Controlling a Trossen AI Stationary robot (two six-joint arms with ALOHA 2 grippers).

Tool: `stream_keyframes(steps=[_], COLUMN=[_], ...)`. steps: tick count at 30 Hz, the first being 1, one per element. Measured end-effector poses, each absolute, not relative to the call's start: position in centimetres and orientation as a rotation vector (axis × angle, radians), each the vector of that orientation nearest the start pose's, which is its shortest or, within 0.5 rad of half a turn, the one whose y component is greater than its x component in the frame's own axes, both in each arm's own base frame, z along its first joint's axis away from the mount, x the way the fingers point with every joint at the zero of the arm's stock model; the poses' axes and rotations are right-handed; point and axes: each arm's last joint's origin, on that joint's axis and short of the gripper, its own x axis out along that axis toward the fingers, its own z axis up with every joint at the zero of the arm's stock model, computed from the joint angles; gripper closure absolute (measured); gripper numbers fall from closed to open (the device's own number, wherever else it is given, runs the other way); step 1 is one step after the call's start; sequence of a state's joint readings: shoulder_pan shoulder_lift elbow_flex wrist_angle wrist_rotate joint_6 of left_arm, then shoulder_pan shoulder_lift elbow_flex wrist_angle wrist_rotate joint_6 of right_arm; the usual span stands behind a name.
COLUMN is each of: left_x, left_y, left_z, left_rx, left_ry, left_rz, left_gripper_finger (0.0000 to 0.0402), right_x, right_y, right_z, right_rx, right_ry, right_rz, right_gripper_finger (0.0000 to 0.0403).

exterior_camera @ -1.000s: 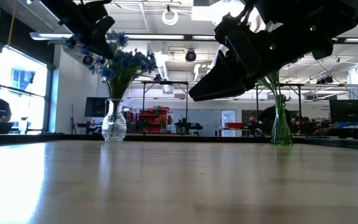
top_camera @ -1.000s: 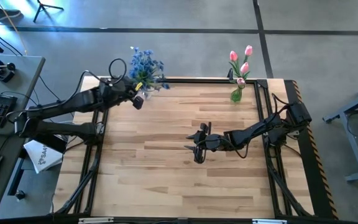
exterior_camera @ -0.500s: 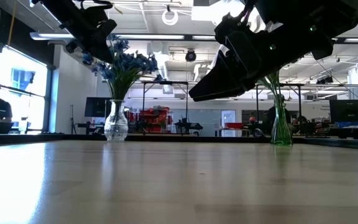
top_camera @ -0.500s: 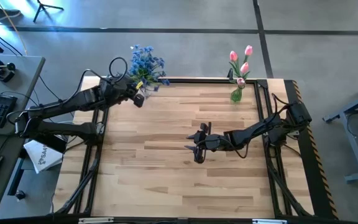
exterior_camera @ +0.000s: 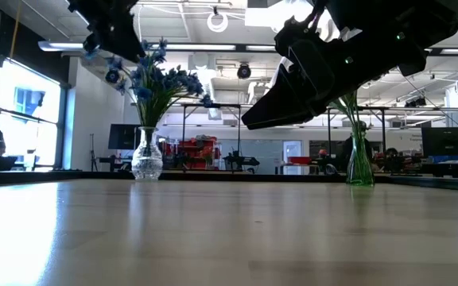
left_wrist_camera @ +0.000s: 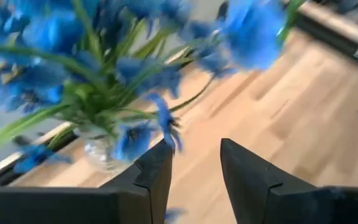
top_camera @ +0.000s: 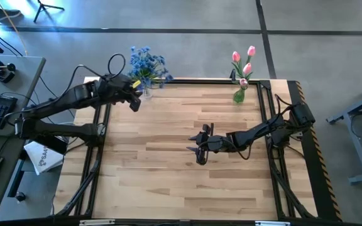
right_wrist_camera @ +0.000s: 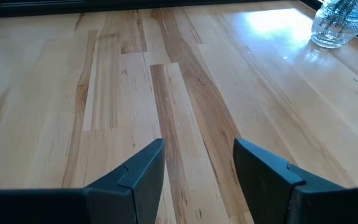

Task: Sort flowers into vase by color
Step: Put the blue flowers into the transparent vase

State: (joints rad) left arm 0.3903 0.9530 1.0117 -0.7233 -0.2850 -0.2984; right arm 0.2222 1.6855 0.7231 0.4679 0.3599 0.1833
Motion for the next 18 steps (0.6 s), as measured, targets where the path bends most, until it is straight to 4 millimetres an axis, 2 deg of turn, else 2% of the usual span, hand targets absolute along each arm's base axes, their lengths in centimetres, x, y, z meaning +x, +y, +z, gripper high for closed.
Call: stream_keyframes(steps=[4,7,11,18], left_x=[16.7,16.6,16.7,17.8], left_y=[7.4,7.6,7.9,8.4], left_z=[34.4,34.6,34.4,33.1], left_rx=[-0.314,-0.280,-0.240,-0.221], left_ry=[0.489,0.464,0.472,0.564], left_rz=[0.738,0.828,0.935,0.961], left_gripper_finger=[0.0275,0.0275,0.0275,0.0300], right_x=[31.7,31.7,31.7,31.7], right_y=[6.1,6.1,6.1,6.1], right_z=[15.4,15.4,15.4,15.4], right_rx=[0.038,0.037,0.037,0.038], right_ry=[0.459,0.459,0.459,0.460], right_rz=[-0.177,-0.177,-0.177,-0.177], right_gripper_finger=[0.0215,0.0215,0.0215,0.0215])
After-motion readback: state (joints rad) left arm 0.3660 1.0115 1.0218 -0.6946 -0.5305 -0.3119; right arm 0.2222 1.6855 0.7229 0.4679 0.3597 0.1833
